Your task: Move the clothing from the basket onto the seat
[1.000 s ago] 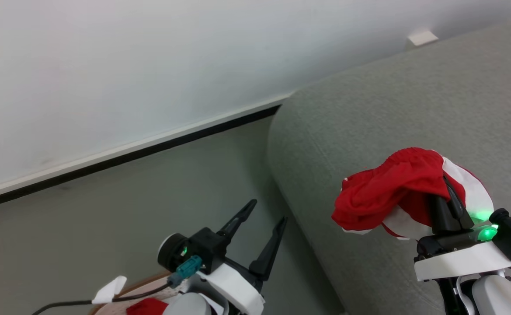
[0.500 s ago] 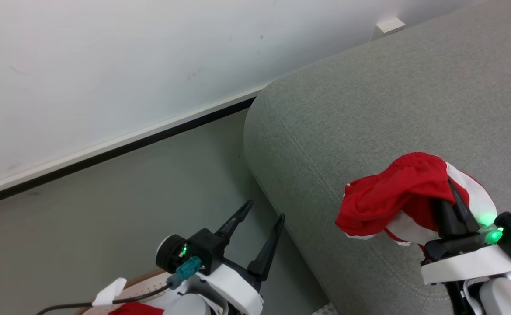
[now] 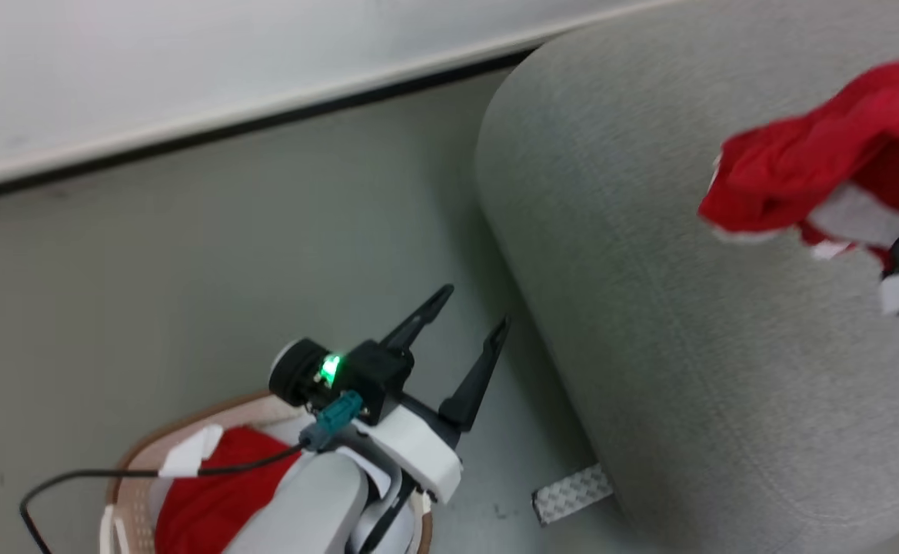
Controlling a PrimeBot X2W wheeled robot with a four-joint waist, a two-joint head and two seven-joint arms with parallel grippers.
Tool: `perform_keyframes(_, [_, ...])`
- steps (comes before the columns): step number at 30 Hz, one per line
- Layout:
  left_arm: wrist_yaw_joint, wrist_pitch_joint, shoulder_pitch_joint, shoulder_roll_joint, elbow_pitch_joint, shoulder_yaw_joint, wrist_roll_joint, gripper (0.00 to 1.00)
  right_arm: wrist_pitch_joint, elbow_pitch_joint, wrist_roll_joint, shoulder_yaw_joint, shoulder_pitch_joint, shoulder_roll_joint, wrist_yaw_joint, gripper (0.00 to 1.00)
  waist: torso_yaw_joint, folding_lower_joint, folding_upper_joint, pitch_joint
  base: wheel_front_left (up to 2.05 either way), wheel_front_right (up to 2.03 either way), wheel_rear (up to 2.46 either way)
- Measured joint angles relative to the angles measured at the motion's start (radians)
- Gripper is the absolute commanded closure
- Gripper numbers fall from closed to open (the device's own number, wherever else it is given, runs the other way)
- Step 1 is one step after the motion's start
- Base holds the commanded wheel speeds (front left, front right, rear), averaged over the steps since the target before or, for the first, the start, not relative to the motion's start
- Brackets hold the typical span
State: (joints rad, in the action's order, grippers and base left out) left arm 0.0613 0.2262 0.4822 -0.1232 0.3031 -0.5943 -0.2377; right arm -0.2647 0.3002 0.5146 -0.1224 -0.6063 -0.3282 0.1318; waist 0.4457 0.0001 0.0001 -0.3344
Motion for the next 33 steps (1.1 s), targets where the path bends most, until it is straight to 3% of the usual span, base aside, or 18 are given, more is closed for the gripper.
perform_keyframes(8, [-0.014, -0.018, 0.095, -0.005, -0.041, 0.003, 0.029, 0.00, 0.000, 0.189, 0.083, 0.018, -0.284, -0.159, 0.000, 1.00, -0.095, 0.0002, 0.0000, -0.178, 0.00, 0.00, 0.00])
perform_keyframes(17, [-0.032, 0.004, 0.138, 0.012, -0.044, 0.005, 0.035, 0.00, 0.011, 0.445, 0.070, 0.001, -0.471, -0.338, 0.000, 1.00, -0.249, 0.0003, 0.0000, -0.324, 0.00, 0.00, 0.00])
perform_keyframes(21, [-0.039, 0.020, 0.148, 0.020, -0.035, 0.009, 0.032, 0.00, 0.069, 0.570, 0.019, -0.072, -0.508, -0.374, 0.000, 1.00, -0.312, 0.0002, 0.0000, -0.361, 0.00, 0.00, 0.00])
perform_keyframes(25, [-0.039, 0.028, 0.151, 0.028, -0.018, 0.009, 0.026, 0.00, 0.205, 0.699, 0.009, -0.139, -0.517, -0.371, 0.000, 1.00, -0.357, 0.0002, 0.0000, -0.377, 0.00, 0.00, 0.00])
perform_keyframes(26, [-0.039, 0.030, 0.151, 0.030, -0.015, 0.009, 0.026, 0.00, 0.236, 0.710, 0.022, -0.158, -0.517, -0.363, 0.000, 0.96, -0.364, 0.0002, 0.0000, -0.375, 0.00, 0.00, 0.00])
perform_keyframes(27, [-0.039, 0.030, 0.151, 0.032, -0.011, 0.010, 0.025, 0.00, 0.266, 0.710, 0.041, -0.176, -0.513, -0.351, 0.000, 0.67, -0.368, 0.0002, -0.0001, -0.369, 0.00, 0.00, 0.00])
perform_keyframes(28, [-0.039, 0.031, 0.151, 0.034, -0.008, 0.011, 0.024, 0.00, 0.283, 0.708, 0.065, -0.192, -0.509, -0.343, 0.000, 0.49, -0.372, 0.0002, -0.0001, -0.360, 0.00, 0.00, 0.00])
perform_keyframes(29, [-0.040, 0.032, 0.151, 0.035, -0.005, 0.014, 0.021, 0.00, 0.292, 0.700, 0.083, -0.210, -0.502, -0.342, 0.000, 0.15, -0.373, 0.0002, -0.0001, -0.350, 0.00, 0.00, 0.00])
perform_keyframes(30, [-0.040, 0.032, 0.149, 0.036, -0.002, 0.016, 0.018, 0.00, 0.302, 0.695, 0.100, -0.230, -0.495, -0.347, 0.000, 0.00, -0.374, 0.0001, -0.0001, -0.337, 0.00, 0.00, 0.00])
perform_keyframes(33, [-0.040, 0.037, 0.137, 0.043, 0.002, 0.021, 0.007, 0.00, 0.316, 0.681, 0.135, -0.286, -0.470, -0.367, 0.000, 0.00, -0.374, 0.0001, 0.0000, -0.292, 0.00, 0.00, 0.00])
